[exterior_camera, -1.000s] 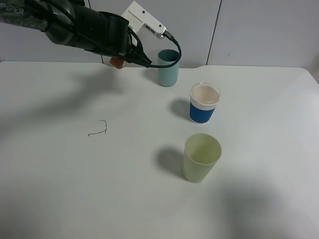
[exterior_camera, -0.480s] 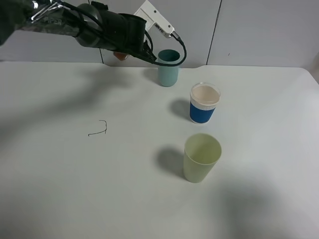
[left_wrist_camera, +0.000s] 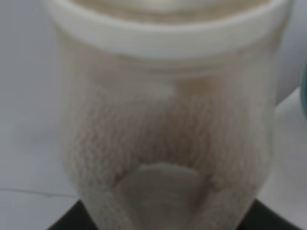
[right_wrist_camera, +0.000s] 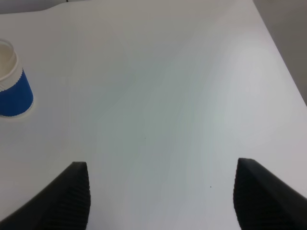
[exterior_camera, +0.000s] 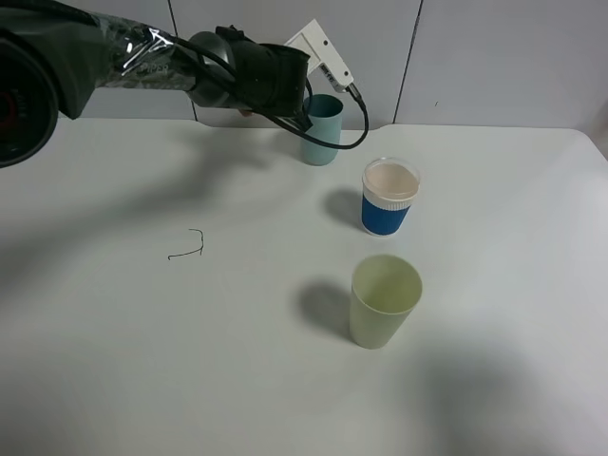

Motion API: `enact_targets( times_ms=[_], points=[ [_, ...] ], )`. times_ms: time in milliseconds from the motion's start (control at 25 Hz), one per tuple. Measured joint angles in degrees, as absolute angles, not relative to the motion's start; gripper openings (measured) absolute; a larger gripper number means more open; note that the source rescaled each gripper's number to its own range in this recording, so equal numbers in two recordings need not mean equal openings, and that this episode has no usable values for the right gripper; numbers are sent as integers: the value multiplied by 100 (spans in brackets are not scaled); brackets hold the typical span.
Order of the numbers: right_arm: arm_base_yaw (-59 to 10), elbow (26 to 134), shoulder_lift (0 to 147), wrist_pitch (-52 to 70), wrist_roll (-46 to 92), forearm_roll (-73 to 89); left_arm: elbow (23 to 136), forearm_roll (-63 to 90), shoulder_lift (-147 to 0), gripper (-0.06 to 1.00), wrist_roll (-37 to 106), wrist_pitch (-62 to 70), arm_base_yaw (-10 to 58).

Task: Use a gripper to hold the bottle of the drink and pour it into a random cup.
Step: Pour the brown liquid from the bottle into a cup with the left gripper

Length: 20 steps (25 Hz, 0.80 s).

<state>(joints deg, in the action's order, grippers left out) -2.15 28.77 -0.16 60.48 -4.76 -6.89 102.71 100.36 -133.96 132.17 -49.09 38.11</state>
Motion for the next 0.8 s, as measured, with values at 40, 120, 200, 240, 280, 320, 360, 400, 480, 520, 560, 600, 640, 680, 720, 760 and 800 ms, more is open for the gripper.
enact_targets(
  times_ms=[40,120,200,240,280,320,360,400,480,520,560,600,640,680,720,760,800],
  points=[
    [-215,2877,-16,6048,-476,-689,10283,10031,-13411,1,13245,-4916,3810],
    [-215,2877,-16,6048,-476,-689,10285,10031,-13442,1,13279,-4935,3810],
    [-215,2877,-16,6048,-476,-689,10285,10036,-13448,1,13291,-4941,3810],
    [-215,2877,-16,6048,-476,-689,10285,10036,-13448,1,13297,-4941,3810],
    [-215,2877,-16,6048,-476,-689,10285,10036,-13448,1,13329,-4941,3810],
    [-215,2877,-16,6048,-476,-689,10285,10036,-13448,1,13367,-4941,3810],
    [-215,2877,-16,6048,-476,-689,10290,10036,-13453,1,13411,-4941,3810],
    [-215,2877,-16,6048,-476,-689,10302,10036,-13459,1,13471,-4941,3810],
    [-215,2877,-16,6048,-476,-689,10391,10036,-13530,1,13578,-4941,3793],
    [-215,2877,-16,6048,-476,-689,10454,10036,-13564,1,13625,-4947,3793],
    [-215,2877,-16,6048,-476,-689,10517,10036,-13620,1,13691,-4947,3793],
    [-215,2877,-16,6048,-476,-689,10608,10036,-13686,1,13777,-4947,3793],
    [-215,2877,-16,6048,-476,-689,10706,10036,-13746,1,13845,-4947,3793],
    [-215,2877,-16,6048,-476,-689,10808,10036,-13813,1,13943,-4952,3788],
    [-215,2877,-16,6048,-476,-689,10883,10036,-13870,1,14030,-4952,3782],
    [-215,2877,-16,6048,-476,-689,10957,10036,-13920,1,14125,-4954,3775],
    [-215,2877,-16,6048,-476,-689,10999,10036,-13938,1,14206,-4954,3763]
  ],
)
